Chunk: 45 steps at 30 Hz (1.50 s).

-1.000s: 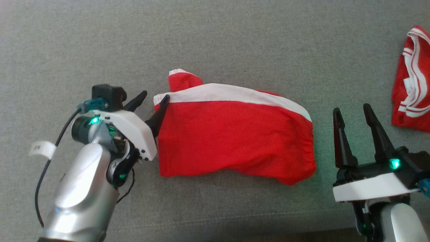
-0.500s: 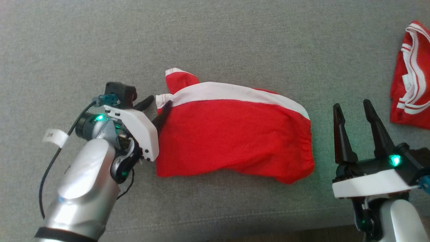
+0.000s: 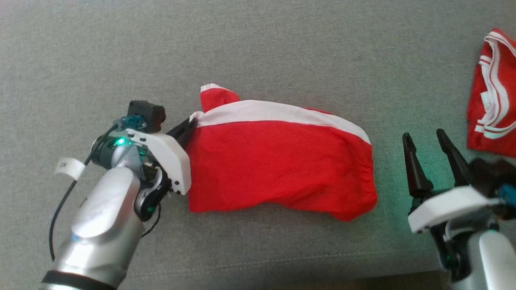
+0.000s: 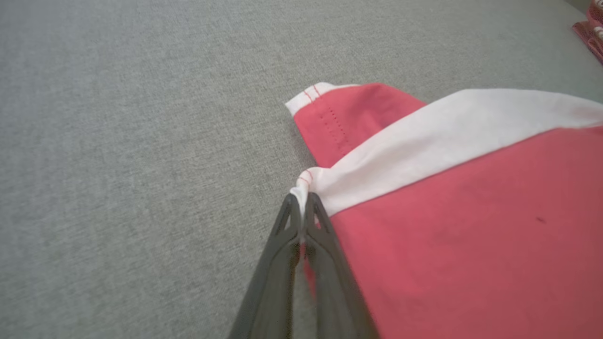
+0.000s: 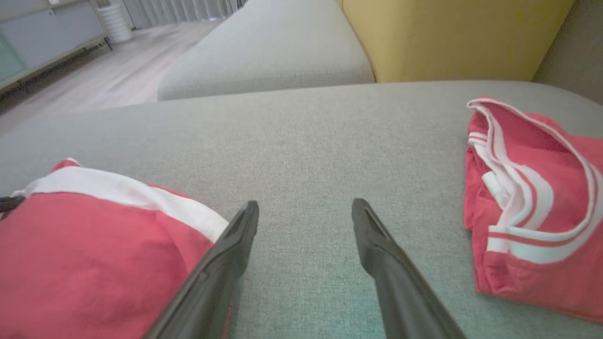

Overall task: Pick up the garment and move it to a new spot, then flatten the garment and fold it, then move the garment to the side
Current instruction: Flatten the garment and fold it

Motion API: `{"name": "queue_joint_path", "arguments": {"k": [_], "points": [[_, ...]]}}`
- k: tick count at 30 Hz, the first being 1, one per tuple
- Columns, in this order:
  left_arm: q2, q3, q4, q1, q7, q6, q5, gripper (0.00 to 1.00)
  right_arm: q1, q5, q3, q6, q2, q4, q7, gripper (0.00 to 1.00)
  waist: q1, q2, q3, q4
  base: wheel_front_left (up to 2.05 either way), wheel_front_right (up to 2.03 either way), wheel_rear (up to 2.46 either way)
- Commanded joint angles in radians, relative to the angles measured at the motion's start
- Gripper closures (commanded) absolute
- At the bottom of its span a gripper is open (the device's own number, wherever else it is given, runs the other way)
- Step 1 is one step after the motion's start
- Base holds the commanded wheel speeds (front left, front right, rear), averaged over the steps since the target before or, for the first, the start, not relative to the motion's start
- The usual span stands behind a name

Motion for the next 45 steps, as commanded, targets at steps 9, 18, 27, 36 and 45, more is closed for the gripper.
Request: {"name": "queue_joint_path", "arguments": {"k": [9, 18, 27, 36, 45], "points": [[0.026, 0.010, -0.072, -0.027, -0.020, 0.009, 0.005, 1.00, -0.160, 0.103, 0.137, -0.001, -0.110, 0.032, 0.203, 0.00, -0.0001, 0.0000, 0.029, 0.028, 0.00, 0.00, 0.00], [0.026, 0.007, -0.077, -0.030, -0.037, 0.013, -0.001, 1.00, -0.192, 0.157, 0.218, -0.001, -0.136, 0.095, 0.274, 0.00, -0.0001, 0.0000, 0.038, 0.043, 0.00, 0.00, 0.00], [0.028, 0.004, -0.082, -0.035, -0.063, 0.017, -0.003, 1.00, -0.207, 0.196, 0.240, -0.001, -0.137, 0.122, 0.250, 1.00, -0.0001, 0.0000, 0.042, 0.050, 0.00, 0.00, 0.00], [0.058, 0.018, -0.182, -0.038, -0.208, 0.064, 0.052, 1.00, -0.210, 0.156, 0.191, -0.001, -0.149, 0.037, 0.117, 1.00, -0.0001, 0.0000, 0.009, 0.055, 0.00, 0.00, 0.00], [0.125, 0.071, -0.453, -0.061, -0.288, 0.102, 0.079, 1.00, -0.248, 0.124, 0.120, -0.001, -0.162, -0.156, 0.058, 1.00, -0.0001, 0.0000, -0.093, 0.056, 0.00, 0.00, 0.00]]}}
